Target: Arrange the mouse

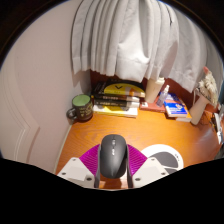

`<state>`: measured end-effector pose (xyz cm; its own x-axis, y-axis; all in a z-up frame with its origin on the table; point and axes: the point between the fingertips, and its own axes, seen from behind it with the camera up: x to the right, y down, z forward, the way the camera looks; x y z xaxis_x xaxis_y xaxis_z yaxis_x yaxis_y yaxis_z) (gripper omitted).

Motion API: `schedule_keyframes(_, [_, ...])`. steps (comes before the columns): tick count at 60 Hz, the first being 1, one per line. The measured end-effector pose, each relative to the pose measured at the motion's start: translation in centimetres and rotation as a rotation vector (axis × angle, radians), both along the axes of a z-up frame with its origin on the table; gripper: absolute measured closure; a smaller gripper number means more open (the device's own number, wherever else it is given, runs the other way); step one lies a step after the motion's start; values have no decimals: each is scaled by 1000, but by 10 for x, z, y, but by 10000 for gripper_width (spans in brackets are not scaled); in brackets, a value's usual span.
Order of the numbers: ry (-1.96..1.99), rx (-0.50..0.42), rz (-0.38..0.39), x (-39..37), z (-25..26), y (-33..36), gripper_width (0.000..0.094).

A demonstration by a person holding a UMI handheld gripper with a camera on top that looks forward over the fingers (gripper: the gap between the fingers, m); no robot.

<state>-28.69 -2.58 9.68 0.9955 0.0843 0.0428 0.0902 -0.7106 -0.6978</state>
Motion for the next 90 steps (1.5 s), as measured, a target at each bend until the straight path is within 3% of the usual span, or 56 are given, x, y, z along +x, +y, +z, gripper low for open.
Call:
schedule_keyframes(10, [-16,248,-47,63,143,22,557])
schedule_keyframes(19, [-23,347,-108,146,194,19,556])
schedule_keyframes(25, [-15,314,-130,188,160,13,558])
schedule_keyframes(33, [-34,141,-124,229,71,1,557])
schedule_keyframes(45, [31,-55,-97,222,-62,-18,558])
schedule_keyframes(54, [58,-142,-67,207,-114,-28,557])
schedule_keyframes(57, [56,-109,-70,207,-112,-24,558])
schedule_keyframes(75, [57,-107,-73,206,-113,-23,444])
schedule_keyframes(77, [39,-112,-77,209,-112,-26,390])
schedule_keyframes(83, [-50,-111,-106,225,-106,-28,72])
schedule_keyframes(90, [-6,-100,-92,213,-84,-36,70])
